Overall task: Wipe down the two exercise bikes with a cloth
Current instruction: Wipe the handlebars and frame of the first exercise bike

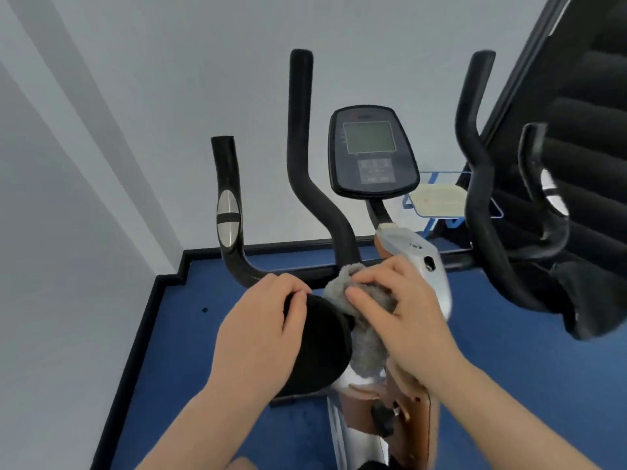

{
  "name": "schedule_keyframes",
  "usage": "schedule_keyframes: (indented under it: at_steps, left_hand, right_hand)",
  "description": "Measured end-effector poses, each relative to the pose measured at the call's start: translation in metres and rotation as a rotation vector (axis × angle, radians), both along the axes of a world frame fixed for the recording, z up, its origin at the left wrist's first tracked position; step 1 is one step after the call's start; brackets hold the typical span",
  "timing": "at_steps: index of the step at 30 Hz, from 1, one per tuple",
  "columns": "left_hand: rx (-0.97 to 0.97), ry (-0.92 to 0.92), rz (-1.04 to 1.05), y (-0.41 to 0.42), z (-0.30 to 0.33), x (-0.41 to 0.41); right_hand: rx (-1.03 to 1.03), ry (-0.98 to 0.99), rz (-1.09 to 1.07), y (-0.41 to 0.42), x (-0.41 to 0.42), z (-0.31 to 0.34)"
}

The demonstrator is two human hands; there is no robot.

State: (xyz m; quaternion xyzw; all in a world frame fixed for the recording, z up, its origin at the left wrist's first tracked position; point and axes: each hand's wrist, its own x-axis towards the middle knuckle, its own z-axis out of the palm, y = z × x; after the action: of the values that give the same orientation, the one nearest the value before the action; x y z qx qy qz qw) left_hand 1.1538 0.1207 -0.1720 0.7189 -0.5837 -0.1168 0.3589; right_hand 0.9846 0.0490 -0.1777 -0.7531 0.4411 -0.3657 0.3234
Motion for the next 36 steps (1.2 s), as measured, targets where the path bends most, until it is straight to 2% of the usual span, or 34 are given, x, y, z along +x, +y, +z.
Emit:
schedule_keyframes:
  at_steps: [4, 9, 14, 18, 24, 29, 33, 36]
  left_hand:
    - [0.015, -0.002, -0.019, -0.001, -0.001, 0.002]
    - [0.024, 0.001, -0.034, 0.000, 0.000, 0.002]
    - [0.035, -0.017, -0.049, 0.002, 0.002, 0.003]
    - [0.035, -0.020, -0.066, 0.001, 0.002, 0.004]
    - [0.041, 0.008, -0.065, 0.001, 0.003, 0.004]
    - [0.043, 0.022, -0.081, 0.000, 0.002, 0.005]
    - [0.043, 0.017, -0.069, 0.001, 0.002, 0.005]
    - [0.047, 0.027, -0.081, 0.000, 0.001, 0.006]
  right_hand:
    - [-0.024, -0.205, -0.205, 0.025, 0.021, -0.015]
    - [0.063, -0.310, -0.205, 0.029, 0.026, -0.024]
    - [0.057, -0.419, -0.281, 0.045, 0.032, -0.029]
    - [0.068, -0.344, -0.240, 0.026, 0.028, -0.020]
    - [0.109, -0.382, -0.276, 0.048, 0.027, -0.030]
    - [-0.005, -0.297, -0.332, 0.025, 0.037, -0.018]
    - [-0.144, -0.202, -0.239, 0.039, 0.021, -0.022]
    - [-0.138, -0.148, -0.283, 0.016, 0.030, -0.011]
